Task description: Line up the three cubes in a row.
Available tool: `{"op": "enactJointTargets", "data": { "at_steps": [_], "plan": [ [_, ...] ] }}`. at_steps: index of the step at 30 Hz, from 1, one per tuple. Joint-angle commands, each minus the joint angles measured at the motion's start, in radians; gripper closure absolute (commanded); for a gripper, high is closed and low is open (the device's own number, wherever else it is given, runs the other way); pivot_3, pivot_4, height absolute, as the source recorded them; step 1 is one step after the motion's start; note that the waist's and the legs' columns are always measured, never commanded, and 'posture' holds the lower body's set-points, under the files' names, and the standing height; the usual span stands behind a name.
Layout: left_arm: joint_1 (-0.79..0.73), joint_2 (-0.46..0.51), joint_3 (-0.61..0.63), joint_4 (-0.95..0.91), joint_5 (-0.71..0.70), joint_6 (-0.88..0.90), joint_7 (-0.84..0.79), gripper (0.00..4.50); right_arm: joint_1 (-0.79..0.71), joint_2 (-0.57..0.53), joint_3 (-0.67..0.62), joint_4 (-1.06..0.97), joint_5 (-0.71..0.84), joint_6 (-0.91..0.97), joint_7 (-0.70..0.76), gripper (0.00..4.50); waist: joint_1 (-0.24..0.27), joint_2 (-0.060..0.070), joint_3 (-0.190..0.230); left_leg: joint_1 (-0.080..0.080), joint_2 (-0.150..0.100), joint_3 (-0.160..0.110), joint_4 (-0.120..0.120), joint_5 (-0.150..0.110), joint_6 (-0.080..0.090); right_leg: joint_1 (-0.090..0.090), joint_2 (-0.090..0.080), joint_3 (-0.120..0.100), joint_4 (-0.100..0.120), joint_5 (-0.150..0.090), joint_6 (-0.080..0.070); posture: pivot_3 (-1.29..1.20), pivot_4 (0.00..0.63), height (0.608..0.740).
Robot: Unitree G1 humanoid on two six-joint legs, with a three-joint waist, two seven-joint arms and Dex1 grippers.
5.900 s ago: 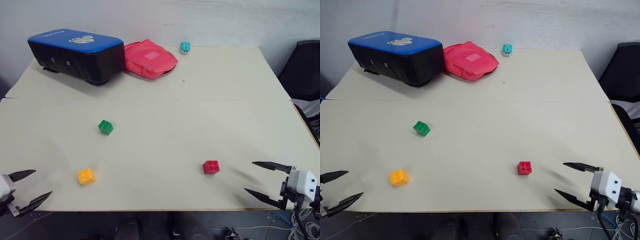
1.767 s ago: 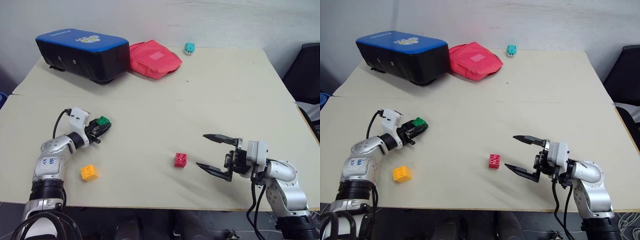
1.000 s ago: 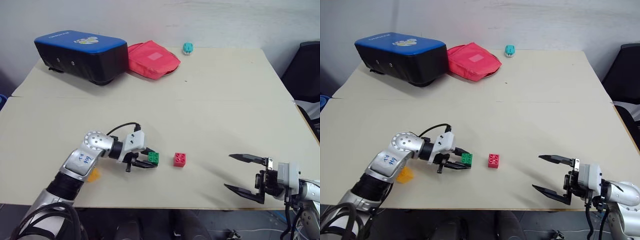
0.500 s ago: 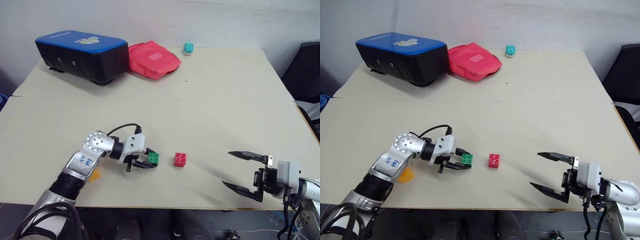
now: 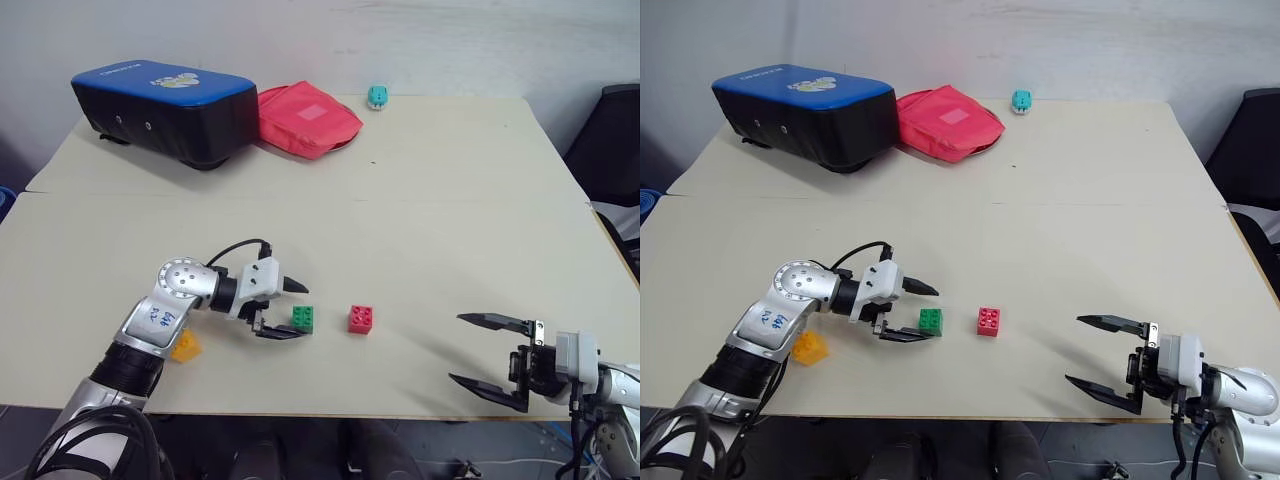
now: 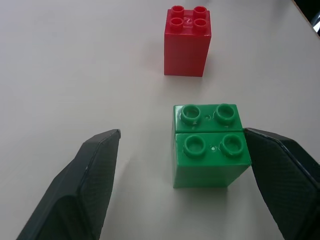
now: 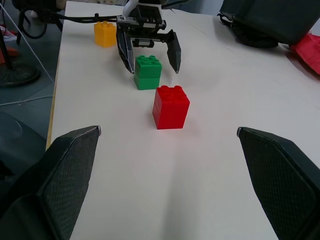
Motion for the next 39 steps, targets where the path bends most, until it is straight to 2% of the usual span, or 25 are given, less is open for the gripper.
{"op": "enactJointTargets", "data": {
  "at_steps": [1, 6, 10, 11, 12, 13, 14, 17, 22, 24, 27, 31, 35, 39],
  "plan": [
    [0.000, 0.016, 0.040, -0.082, -0.051, -0.001, -0.030, 0.51, -0.026, 0.005, 0.019, -0.015, -0.001, 0.002, -0.005, 0.00, 0.000, 0.000, 0.000, 0.000, 0.000, 0.000, 0.000, 0.000, 0.000, 0.000, 0.000, 0.000, 0.000, 0.000, 0.000, 0.00, 0.150, 0.740],
    [0.000, 0.025, 0.173, -0.181, -0.209, 0.062, -0.036, 0.51, -0.070, 0.002, 0.045, -0.038, 0.005, 0.047, -0.033, 0.00, 0.000, 0.000, 0.000, 0.000, 0.000, 0.000, 0.000, 0.000, 0.000, 0.000, 0.000, 0.000, 0.000, 0.000, 0.000, 0.00, 0.150, 0.740],
    [0.070, 0.108, 0.368, -0.246, -0.348, 0.136, -0.033, 0.51, -0.136, 0.021, 0.062, -0.091, 0.049, 0.138, -0.098, 0.00, -0.014, 0.000, 0.000, 0.000, 0.001, 0.000, 0.000, 0.000, 0.000, -0.001, 0.000, 0.000, 0.001, 0.000, 0.000, 0.00, 0.150, 0.740],
    [0.117, 0.141, 0.420, -0.247, -0.357, 0.140, -0.036, 0.51, -0.153, 0.023, 0.073, -0.103, 0.050, 0.151, -0.102, 0.00, -0.019, 0.000, 0.000, 0.000, 0.001, 0.000, 0.000, 0.000, -0.001, -0.001, 0.000, 0.000, 0.001, 0.000, 0.000, 0.00, 0.150, 0.740],
    [0.233, 0.175, 0.525, -0.217, -0.340, 0.124, -0.040, 0.51, -0.179, 0.026, 0.096, -0.112, 0.046, 0.158, -0.093, 0.00, -0.025, 0.001, 0.000, 0.000, 0.001, 0.000, -0.001, 0.000, -0.001, -0.001, 0.000, 0.000, 0.001, 0.000, -0.001, 0.00, 0.150, 0.740],
    [0.319, 0.200, 0.600, -0.196, -0.330, 0.112, -0.042, 0.16, -0.198, 0.028, 0.112, -0.119, 0.043, 0.164, -0.087, 0.00, -0.033, 0.003, -0.001, 0.000, 0.001, -0.001, -0.001, 0.000, -0.001, -0.001, 0.000, -0.001, 0.001, 0.000, -0.001, 0.00, 0.150, 0.740],
    [0.399, 0.214, 0.666, -0.170, -0.313, 0.081, -0.044, 0.04, -0.213, 0.032, 0.125, -0.122, 0.040, 0.173, -0.084, 0.00, -0.037, 0.004, -0.001, 0.001, 0.001, -0.001, -0.003, 0.000, -0.002, -0.002, 0.001, 0.002, 0.001, -0.001, -0.001, 0.00, 0.150, 0.740],
    [0.636, 0.184, 0.902, -0.087, -0.307, 0.004, -0.022, 0.04, -0.261, 0.046, 0.171, -0.110, 0.020, 0.158, -0.053, 0.00, -0.039, 0.002, 0.000, -0.001, 0.002, -0.004, -0.003, -0.001, -0.003, -0.004, 0.001, 0.000, 0.001, -0.002, -0.003, 0.00, 0.150, 0.740],
    [0.861, 0.147, 1.097, -0.003, -0.298, -0.077, -0.004, 0.04, -0.304, 0.069, 0.210, -0.096, 0.008, 0.140, -0.025, 0.00, -0.016, -0.003, 0.000, -0.001, 0.000, -0.007, -0.001, -0.004, 0.002, -0.001, -0.004, -0.005, -0.001, -0.002, -0.003, 0.00, 0.150, 0.740],
    [0.927, 0.131, 1.139, 0.012, -0.304, -0.096, -0.002, 0.04, -0.312, 0.072, 0.214, -0.088, 0.009, 0.138, -0.013, 0.00, -0.009, -0.003, 0.000, -0.001, -0.001, -0.007, -0.001, -0.008, 0.007, 0.000, -0.006, -0.006, -0.002, -0.002, -0.003, 0.00, 0.150, 0.740],
    [1.014, 0.088, 1.136, -0.061, -0.327, -0.099, -0.015, 0.04, -0.316, 0.074, 0.221, -0.079, 0.011, 0.136, -0.002, 0.00, -0.004, -0.003, 0.000, -0.001, -0.002, -0.007, -0.001, -0.008, 0.007, 0.000, -0.007, -0.007, -0.003, -0.002, -0.004, 0.00, 0.150, 0.740],
    [1.034, 0.053, 1.068, -0.213, -0.374, -0.042, 0.012, 0.04, -0.324, 0.075, 0.222, -0.074, 0.013, 0.140, 0.009, 0.00, -0.001, -0.003, -0.001, -0.001, -0.002, -0.008, -0.002, -0.009, 0.007, 0.001, -0.008, -0.009, -0.003, -0.002, -0.004, 0.00, 0.150, 0.740],
    [0.956, 0.068, 0.919, -0.323, -0.374, 0.022, 0.058, 0.04, -0.330, 0.074, 0.230, -0.074, 0.013, 0.145, 0.025, 0.00, -0.004, -0.002, 0.000, -0.001, -0.001, -0.008, -0.003, -0.008, 0.006, 0.002, -0.008, -0.010, -0.002, -0.003, -0.005, 0.00, 0.150, 0.740],
    [0.832, 0.095, 0.775, -0.274, -0.323, 0.039, 0.072, 0.04, -0.318, 0.072, 0.231, -0.085, 0.012, 0.147, 0.032, 0.00, -0.004, -0.002, -0.001, -0.001, -0.001, -0.008, -0.003, -0.008, 0.005, 0.001, -0.007, -0.010, -0.002, -0.003, -0.005, 0.00, 0.150, 0.740]
  ]
}}
